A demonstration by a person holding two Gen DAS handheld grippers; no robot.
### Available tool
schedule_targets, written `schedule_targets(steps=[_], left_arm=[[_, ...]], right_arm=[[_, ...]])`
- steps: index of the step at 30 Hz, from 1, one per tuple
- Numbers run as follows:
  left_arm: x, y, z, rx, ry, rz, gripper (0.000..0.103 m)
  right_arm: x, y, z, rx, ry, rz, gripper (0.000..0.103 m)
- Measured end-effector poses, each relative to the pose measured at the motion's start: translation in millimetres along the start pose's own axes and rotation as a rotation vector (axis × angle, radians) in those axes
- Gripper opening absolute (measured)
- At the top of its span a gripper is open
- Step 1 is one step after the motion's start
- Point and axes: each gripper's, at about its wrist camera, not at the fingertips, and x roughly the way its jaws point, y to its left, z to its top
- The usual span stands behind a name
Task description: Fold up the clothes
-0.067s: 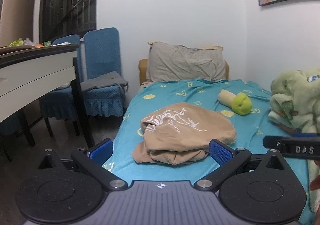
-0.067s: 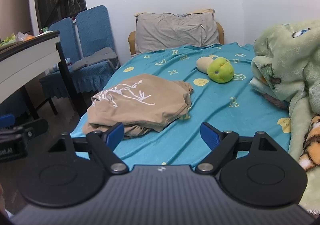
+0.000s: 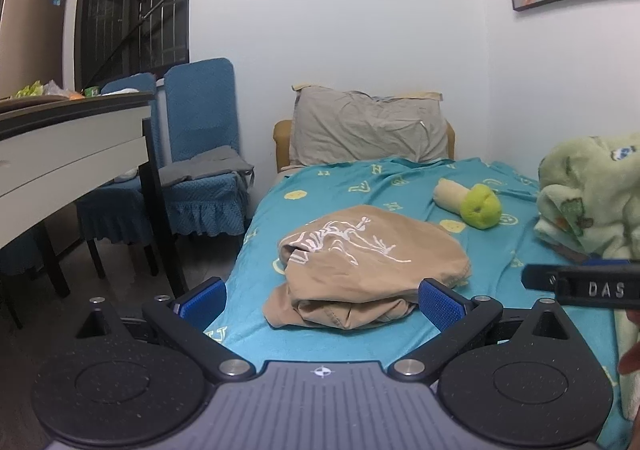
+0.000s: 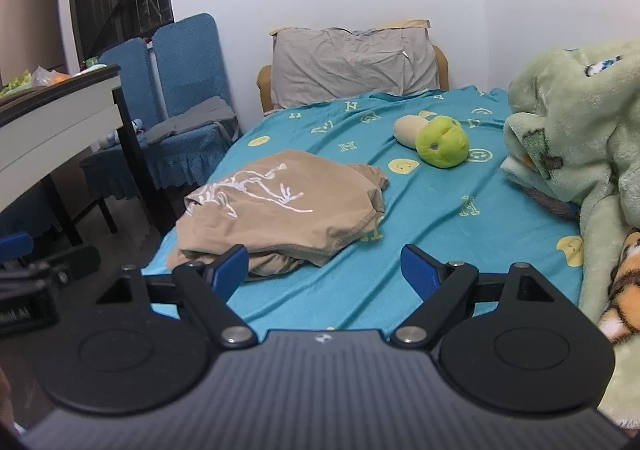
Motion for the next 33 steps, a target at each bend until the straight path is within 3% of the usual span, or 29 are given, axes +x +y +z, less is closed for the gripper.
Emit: schedule_targets(steps=[6,15,33], left_arm=[[-1,-13,-5,0.083,-0.042,0.027,0.103],[10,9,-10,0.013,-0.01,0.026,0.103],[11,2,-13,-0.012,-0.003,0.013,0.103]], right_arm=[[2,5,2,-0.063,-0.022,-0.015,0.085],[0,7,-1,-0.049,-0.033,-0.029,0.085],[1,4,-1,-0.038,-0.035,-0.026,0.085]])
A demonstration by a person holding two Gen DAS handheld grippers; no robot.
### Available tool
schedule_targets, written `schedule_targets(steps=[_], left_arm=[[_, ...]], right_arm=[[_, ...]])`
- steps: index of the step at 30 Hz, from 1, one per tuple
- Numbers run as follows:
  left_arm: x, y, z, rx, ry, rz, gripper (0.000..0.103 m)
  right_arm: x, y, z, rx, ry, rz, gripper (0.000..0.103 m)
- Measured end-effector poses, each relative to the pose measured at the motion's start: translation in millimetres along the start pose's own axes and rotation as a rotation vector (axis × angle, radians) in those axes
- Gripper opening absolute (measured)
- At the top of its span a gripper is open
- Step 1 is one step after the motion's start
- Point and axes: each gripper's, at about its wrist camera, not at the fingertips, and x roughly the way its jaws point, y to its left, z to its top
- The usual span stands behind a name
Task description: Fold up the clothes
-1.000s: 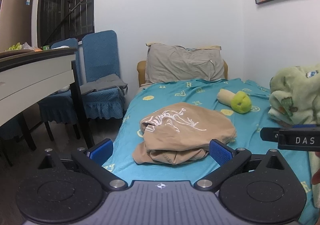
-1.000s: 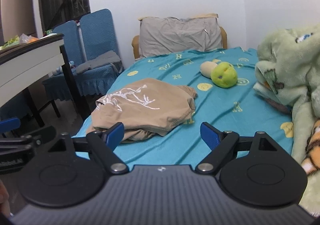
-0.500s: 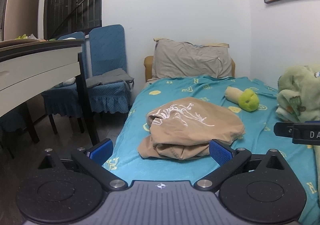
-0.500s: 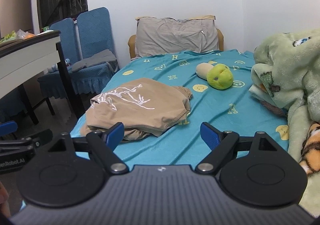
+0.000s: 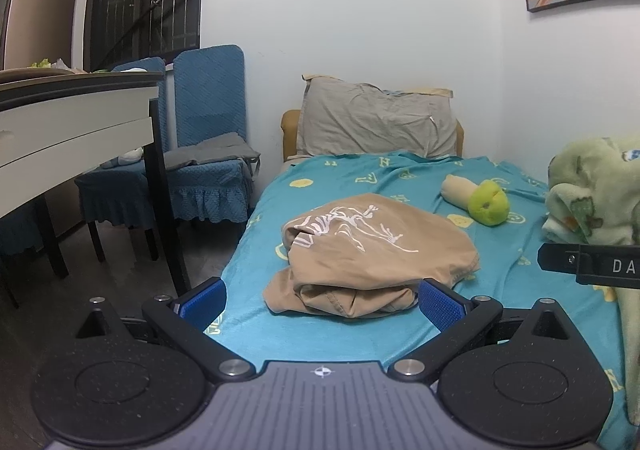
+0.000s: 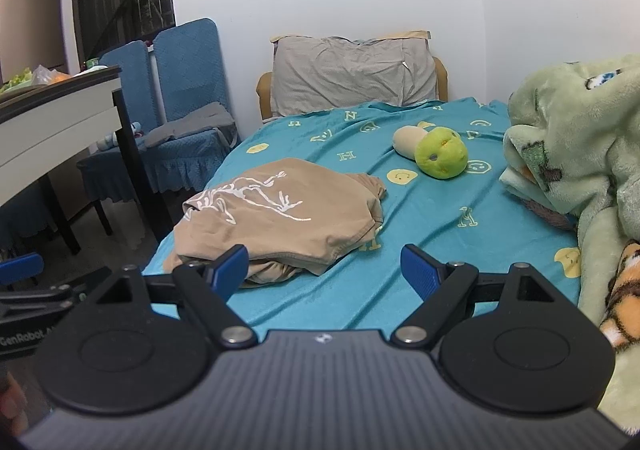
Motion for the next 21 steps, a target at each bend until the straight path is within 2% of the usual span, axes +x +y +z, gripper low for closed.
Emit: schedule_targets(steps=[13,21], left_arm=[[2,4,-5,-0.022,0.01,-0.015,0.103],[11,2,-13,-0.016,0.039,-0.013,0.103]], right_arm=[[-3,-3,2,0.031,-0.018,0.024,0.085],[-13,-12,3,0.126,-0.123,0.042,0.085]])
